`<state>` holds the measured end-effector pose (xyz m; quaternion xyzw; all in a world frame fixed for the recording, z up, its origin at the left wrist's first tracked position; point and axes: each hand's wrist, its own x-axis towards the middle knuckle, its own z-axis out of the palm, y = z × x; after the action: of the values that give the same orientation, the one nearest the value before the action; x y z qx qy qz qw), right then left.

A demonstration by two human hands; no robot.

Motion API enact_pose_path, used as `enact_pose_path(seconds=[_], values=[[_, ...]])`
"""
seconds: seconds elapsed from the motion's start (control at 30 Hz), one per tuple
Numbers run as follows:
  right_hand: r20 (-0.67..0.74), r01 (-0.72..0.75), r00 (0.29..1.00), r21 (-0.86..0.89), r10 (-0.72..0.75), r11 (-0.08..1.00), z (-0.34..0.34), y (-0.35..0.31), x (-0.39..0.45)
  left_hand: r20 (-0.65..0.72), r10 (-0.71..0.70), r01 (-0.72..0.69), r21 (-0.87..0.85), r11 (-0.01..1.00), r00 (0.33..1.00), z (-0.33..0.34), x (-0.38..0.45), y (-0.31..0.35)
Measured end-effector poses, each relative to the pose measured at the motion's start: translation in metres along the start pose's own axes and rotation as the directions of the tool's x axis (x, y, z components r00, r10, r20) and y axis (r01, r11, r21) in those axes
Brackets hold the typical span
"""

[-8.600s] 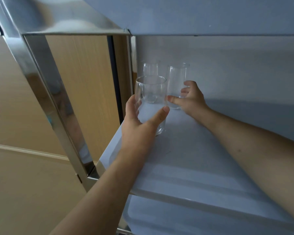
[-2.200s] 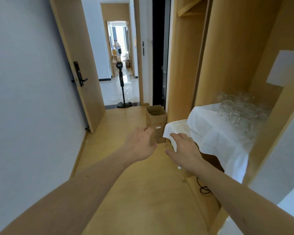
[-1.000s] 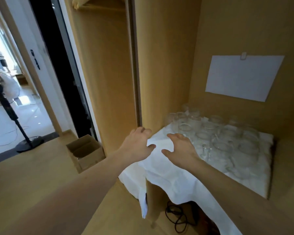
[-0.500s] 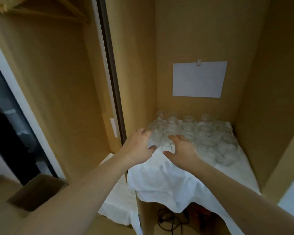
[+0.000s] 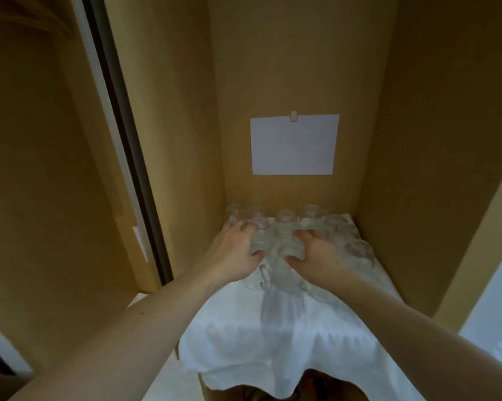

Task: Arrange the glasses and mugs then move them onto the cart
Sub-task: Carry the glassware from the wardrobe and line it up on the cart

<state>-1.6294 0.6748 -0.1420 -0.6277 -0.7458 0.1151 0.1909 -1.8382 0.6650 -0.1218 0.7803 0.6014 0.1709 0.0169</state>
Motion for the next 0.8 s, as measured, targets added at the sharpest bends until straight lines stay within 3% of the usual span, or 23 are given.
enact_pose_path(seconds=[0.3,0.43,0.8], values=[[-0.042,-0.053,0.998,0.015,0.054,0.998,-0.019,0.051,0.115,0.039,0.026,-0.027,0.027,0.999,0.999,0.03,0.14,0.0],[-0.054,-0.078,0.995,0.019,0.079,0.997,-0.026,0.078,0.168,0.061,0.034,-0.031,-0.054,0.998,0.998,0.053,0.193,0.011],[0.027,-0.324,0.945,0.178,0.325,0.929,-0.018,0.147,0.283,0.112,0.066,-0.06,-0.056,0.997,0.992,0.098,0.29,-0.003]])
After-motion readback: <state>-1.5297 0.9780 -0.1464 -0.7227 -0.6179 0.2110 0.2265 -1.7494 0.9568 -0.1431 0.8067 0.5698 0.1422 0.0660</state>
